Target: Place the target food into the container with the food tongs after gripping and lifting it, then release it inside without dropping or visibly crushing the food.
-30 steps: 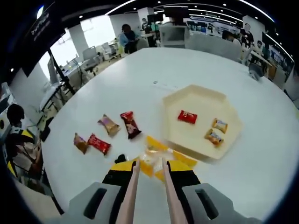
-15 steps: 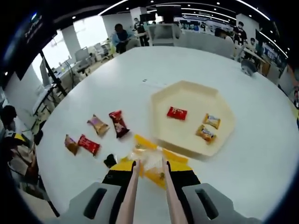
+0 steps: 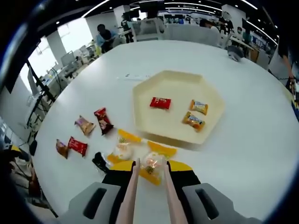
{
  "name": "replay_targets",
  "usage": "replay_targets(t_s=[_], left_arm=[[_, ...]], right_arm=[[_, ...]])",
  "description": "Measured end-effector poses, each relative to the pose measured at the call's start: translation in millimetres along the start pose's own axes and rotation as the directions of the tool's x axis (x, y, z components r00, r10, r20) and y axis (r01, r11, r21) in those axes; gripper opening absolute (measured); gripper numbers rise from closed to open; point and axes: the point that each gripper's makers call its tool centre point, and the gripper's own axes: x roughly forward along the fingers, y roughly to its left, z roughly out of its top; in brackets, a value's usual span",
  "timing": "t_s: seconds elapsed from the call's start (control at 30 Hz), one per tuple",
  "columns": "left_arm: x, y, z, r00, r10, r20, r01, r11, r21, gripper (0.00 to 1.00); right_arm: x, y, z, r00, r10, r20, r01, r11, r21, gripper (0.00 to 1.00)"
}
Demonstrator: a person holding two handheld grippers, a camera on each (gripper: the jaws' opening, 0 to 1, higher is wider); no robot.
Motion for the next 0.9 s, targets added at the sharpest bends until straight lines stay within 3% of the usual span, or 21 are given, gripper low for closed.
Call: replay_targets(t_s=[0.6,0.9], left_arm=[[3.1,4.9,4.1,1.000,-0.005,0.006,0.005,1.000,-0.030,0.71],[4.2,3.5,2.7,1.000,-0.008,0.001,0.008,1.000,-0.027,0.71]], right_arm=[[12.2,1.3,2.7,1.000,-0.008,-0.011,0.008,1.000,0.017,0.26],[17.6,5.3,4.0,0.999,-0.036,-0.036,0.033,0.995,-0.093,0.27]])
